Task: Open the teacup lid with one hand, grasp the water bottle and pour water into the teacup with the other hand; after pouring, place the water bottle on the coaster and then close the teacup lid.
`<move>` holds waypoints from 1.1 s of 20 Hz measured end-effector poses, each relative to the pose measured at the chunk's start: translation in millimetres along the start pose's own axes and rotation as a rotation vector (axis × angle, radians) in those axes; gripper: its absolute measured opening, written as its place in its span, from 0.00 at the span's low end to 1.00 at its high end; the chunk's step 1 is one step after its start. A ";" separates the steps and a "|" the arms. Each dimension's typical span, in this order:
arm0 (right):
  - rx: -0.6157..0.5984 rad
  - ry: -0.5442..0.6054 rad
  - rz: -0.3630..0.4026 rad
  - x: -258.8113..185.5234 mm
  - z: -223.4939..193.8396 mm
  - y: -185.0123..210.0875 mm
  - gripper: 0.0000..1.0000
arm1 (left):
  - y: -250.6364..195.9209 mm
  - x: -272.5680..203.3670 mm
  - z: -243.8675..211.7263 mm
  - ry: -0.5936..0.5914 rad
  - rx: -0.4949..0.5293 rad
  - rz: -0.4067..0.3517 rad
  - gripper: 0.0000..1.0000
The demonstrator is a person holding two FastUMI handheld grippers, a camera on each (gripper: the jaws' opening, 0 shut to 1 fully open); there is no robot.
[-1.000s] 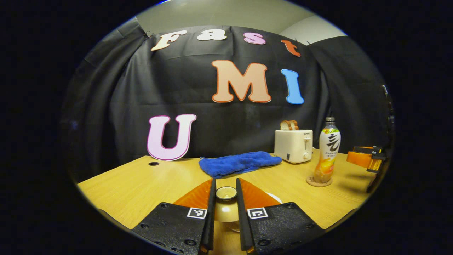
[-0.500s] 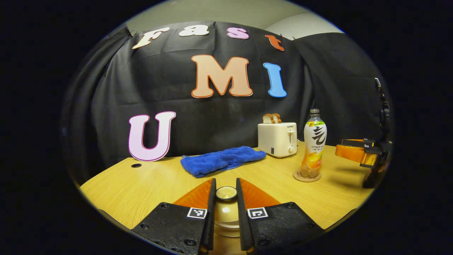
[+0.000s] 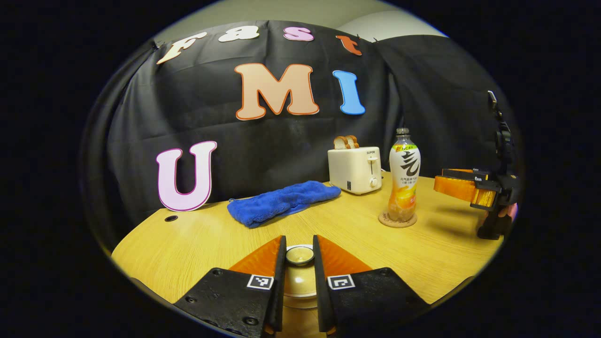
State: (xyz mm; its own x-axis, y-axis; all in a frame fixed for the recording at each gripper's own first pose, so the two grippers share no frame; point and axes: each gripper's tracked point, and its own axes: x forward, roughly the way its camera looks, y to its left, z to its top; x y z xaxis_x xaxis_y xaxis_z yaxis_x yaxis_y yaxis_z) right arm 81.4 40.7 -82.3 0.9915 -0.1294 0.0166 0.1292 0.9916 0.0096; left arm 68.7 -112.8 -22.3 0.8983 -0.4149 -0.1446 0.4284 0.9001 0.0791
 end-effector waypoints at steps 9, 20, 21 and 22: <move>0.000 0.000 0.001 -0.8 -0.1 0.0 0.90 | 3.9 -4.7 7.7 -0.048 -0.017 0.010 0.61; 0.000 0.000 -0.001 0.2 -0.4 -0.2 0.90 | 24.5 -21.5 18.8 -0.152 -0.096 0.087 0.87; -0.001 0.000 -0.003 -0.1 -0.4 -0.6 0.90 | 27.4 -22.2 17.0 -0.148 -0.098 0.099 0.87; -0.001 -0.001 -0.003 0.0 -0.3 -0.5 0.90 | 31.7 -24.4 16.3 -0.146 -0.100 0.121 0.87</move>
State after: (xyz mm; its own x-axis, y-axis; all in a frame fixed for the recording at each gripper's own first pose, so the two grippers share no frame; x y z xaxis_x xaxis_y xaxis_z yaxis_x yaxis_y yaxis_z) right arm 81.3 40.2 -82.7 0.9910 -0.1324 0.0171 0.1323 0.9912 0.0091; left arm 62.0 -76.4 -0.2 0.9503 -0.3114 0.0050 0.3115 0.9502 -0.0117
